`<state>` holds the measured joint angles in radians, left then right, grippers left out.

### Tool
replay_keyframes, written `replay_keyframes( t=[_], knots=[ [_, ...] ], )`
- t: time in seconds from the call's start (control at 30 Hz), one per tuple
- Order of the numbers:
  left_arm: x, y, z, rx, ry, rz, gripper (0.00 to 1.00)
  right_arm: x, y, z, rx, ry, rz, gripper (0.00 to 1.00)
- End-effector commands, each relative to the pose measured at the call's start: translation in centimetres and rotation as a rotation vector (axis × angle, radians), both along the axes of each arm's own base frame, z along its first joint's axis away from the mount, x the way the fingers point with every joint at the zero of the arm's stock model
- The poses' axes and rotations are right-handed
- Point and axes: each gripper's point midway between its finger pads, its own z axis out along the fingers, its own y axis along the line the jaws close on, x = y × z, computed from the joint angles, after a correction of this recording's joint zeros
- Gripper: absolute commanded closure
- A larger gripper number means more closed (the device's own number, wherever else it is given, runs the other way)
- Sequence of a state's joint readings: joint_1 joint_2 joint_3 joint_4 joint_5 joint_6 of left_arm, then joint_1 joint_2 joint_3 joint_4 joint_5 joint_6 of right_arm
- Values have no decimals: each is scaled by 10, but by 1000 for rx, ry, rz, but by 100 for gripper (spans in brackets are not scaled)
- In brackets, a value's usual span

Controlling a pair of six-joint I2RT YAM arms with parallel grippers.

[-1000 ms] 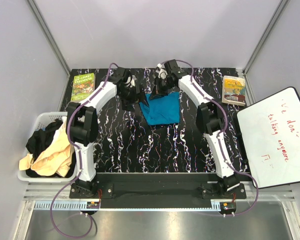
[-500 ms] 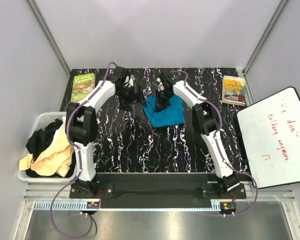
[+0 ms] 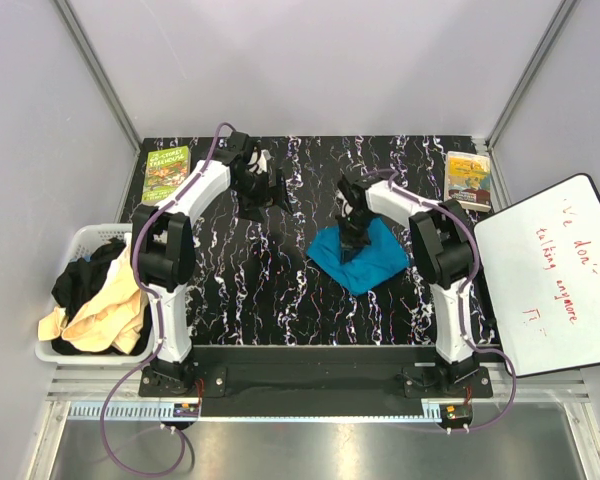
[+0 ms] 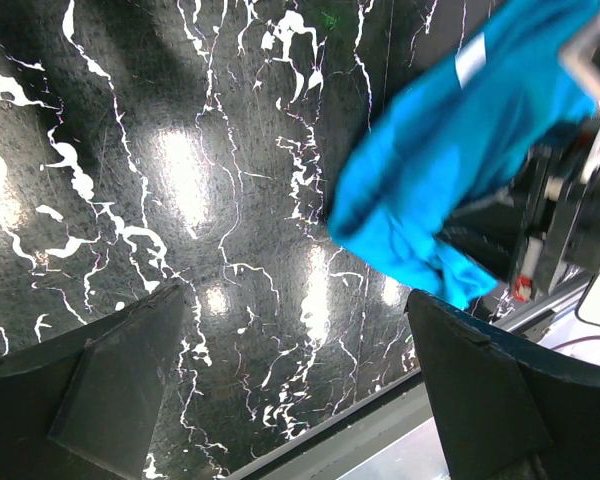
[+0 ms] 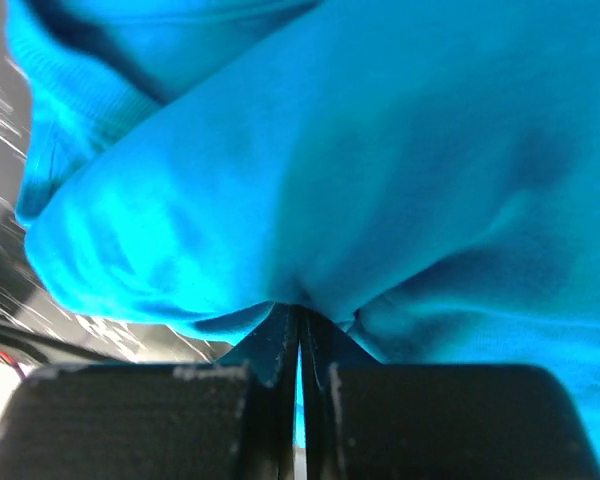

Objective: Fold and stack the t-shirts
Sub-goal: Put the neatly folded tshirt into the corner of the board with the right arm

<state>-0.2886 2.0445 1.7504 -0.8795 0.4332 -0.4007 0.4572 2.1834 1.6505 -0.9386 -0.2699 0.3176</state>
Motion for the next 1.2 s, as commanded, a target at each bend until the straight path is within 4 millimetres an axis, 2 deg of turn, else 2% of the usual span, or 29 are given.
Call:
replay_keyframes(
  t=[0.0,0.1,0.13,0.27,0.3,0.37,0.4,0.47,0.5,0.6,0.73,0.8,0.9,1.03,1.17],
  knots=[
    [0,-1,7,-16,-24,-22,1,-27,-26,12,-68,3,16,100],
    [-2,-2,4,-14,-17,-31,1,-10,-18,37,-24,-89,24,100],
    [-2,-4,4,-16,-21,-36,1,3,-15,48,-20,-138,18,100],
    [-4,-4,4,-11,-21,-38,1,30,-2,66,12,-216,31,100],
    [-5,-3,4,-9,-21,-39,1,34,0,59,8,-205,34,100],
    [-6,-2,5,-4,-22,-35,1,45,5,57,15,-218,46,100],
    [-7,-1,5,1,-24,-35,1,46,5,46,1,-201,54,100],
    [-9,0,4,7,-22,-34,1,54,4,35,-22,-203,60,100],
    [-10,1,3,9,-18,-32,1,55,3,21,-43,-181,66,100],
    [-12,3,3,17,-19,-30,1,60,-4,2,-102,-164,74,100],
    [-15,5,0,26,-16,-29,1,67,-12,8,-152,-194,69,100],
    [-16,6,-1,27,-12,-29,1,65,-18,7,-178,-195,65,100],
    [-16,5,-1,22,-9,-31,1,62,-34,-4,-256,-184,66,100],
    [-17,5,0,21,-13,-39,1,46,-56,-20,-338,-138,66,100],
    [-19,5,-1,18,-8,-41,1,35,-83,-23,-430,-124,44,100]
  ],
)
